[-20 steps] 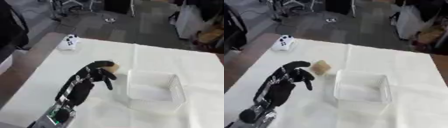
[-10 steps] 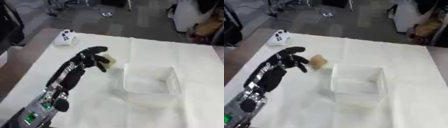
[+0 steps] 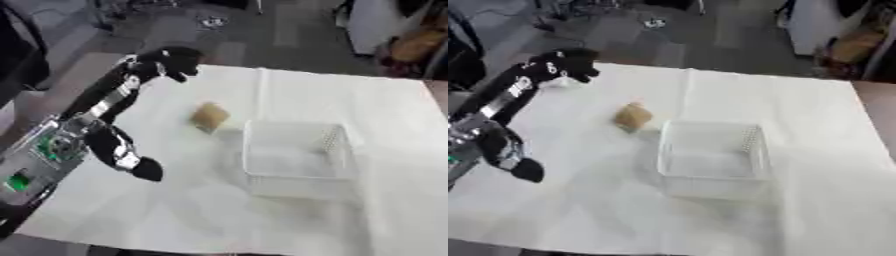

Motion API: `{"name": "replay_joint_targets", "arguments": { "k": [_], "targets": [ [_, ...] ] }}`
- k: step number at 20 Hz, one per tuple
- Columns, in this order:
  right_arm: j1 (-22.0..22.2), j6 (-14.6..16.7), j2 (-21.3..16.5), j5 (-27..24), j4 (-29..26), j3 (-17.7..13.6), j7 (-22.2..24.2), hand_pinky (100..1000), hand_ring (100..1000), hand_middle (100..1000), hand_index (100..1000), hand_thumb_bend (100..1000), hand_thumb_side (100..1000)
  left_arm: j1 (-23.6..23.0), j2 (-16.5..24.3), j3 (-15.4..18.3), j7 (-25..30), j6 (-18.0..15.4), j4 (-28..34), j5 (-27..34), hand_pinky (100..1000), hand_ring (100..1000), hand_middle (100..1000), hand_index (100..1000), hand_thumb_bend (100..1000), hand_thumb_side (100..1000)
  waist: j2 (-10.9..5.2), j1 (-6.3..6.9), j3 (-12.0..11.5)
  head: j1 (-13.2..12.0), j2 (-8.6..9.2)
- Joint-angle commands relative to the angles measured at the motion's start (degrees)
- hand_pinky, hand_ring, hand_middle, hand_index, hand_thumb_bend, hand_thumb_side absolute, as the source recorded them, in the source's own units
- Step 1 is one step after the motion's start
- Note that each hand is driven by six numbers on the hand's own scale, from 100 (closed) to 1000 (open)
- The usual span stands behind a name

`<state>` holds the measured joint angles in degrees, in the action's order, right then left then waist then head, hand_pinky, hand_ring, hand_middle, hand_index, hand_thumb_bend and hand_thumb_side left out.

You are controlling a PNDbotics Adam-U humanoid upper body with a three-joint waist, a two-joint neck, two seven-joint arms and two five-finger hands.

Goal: Pick up objects on the table and place them in the box.

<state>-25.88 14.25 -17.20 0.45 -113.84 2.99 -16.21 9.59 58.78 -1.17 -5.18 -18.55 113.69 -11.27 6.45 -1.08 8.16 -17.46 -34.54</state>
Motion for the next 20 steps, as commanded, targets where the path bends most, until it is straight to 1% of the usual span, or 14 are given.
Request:
{"name": "replay_joint_targets", "arguments": {
  "k": [1,4,6,7,8,9,10,15,17,18,19,20],
  "targets": [
    [-1.02,-0.10,-1.19,-0.23,-0.75,0.01,0.44,100,359,421,799,160,1000,1.66,4.48,0.32,-0.04,2.59,0.68,-2.74,763,844,919,925,944,872,-0.89,0.21,0.17,-0.70,-0.27],
    [-1.06,-0.10,-1.25,-0.44,-0.75,0.19,0.84,100,359,421,799,161,1000,3.44,6.83,-0.42,1.16,3.10,-1.35,-5.44,805,852,920,916,997,887,-0.86,0.27,0.32,-0.91,-0.20],
    [-1.08,-0.12,-1.29,-0.57,-0.75,0.35,1.16,100,359,421,800,162,1000,4.80,8.48,-0.90,2.00,2.14,-3.33,-8.48,829,854,916,908,1000,894,-0.82,0.34,0.41,-1.06,-0.13],
    [-1.09,-0.15,-1.30,-0.65,-0.75,0.42,1.32,100,359,421,799,162,1000,5.49,9.10,-1.15,2.23,1.48,-4.36,-10.07,826,854,917,909,1000,893,-0.80,0.37,0.46,-1.16,-0.12],
    [-1.11,-0.16,-1.31,-0.73,-0.75,0.49,1.49,100,359,421,799,162,1000,6.24,9.76,-1.40,2.39,0.76,-5.41,-11.76,853,847,903,894,1000,893,-0.79,0.42,0.54,-1.33,-0.12],
    [-1.14,-0.17,-1.30,-0.81,-0.75,0.56,1.66,100,359,421,799,162,1000,7.14,10.31,-1.70,2.48,-0.05,-6.58,-13.61,851,848,905,896,1000,893,-0.77,0.45,0.64,-1.54,-0.13],
    [-1.19,-0.18,-1.28,-0.89,-0.75,0.61,1.82,100,359,421,798,162,1000,8.05,10.69,-2.04,2.41,-0.86,-7.78,-15.30,861,832,887,879,1000,892,-0.75,0.49,0.74,-1.81,-0.14],
    [-1.46,-0.17,-1.13,-1.25,-0.75,0.89,2.63,100,359,422,796,162,1000,13.21,11.14,-4.08,1.88,-4.44,-15.16,-21.62,860,807,860,851,1000,874,-0.63,0.65,1.20,-3.27,-0.06],
    [-1.54,-0.19,-1.05,-1.38,-0.75,0.97,2.92,100,358,421,795,162,1000,15.22,10.94,-4.85,1.88,-5.71,-18.11,-23.64,865,801,853,840,1000,862,-0.52,0.70,1.35,-3.50,0.02],
    [-1.60,-0.20,-1.01,-1.44,-0.75,1.02,3.06,100,358,421,795,162,1000,16.22,10.81,-5.19,1.91,-6.33,-19.50,-24.79,863,794,847,832,1000,845,-0.46,0.72,1.43,-3.58,0.05],
    [-1.67,-0.19,-0.97,-1.49,-0.75,1.05,3.20,100,358,422,794,162,1000,17.19,10.65,-5.51,1.88,-6.95,-20.82,-26.08,865,790,842,827,1000,805,-0.39,0.74,1.52,-3.74,0.07],
    [-1.76,-0.17,-0.92,-1.53,-0.75,1.07,3.32,100,358,422,793,162,1000,18.11,10.48,-5.80,1.78,-7.53,-22.03,-27.47,864,785,837,820,1000,799,-0.31,0.75,1.60,-3.97,0.11]
  ]
}}
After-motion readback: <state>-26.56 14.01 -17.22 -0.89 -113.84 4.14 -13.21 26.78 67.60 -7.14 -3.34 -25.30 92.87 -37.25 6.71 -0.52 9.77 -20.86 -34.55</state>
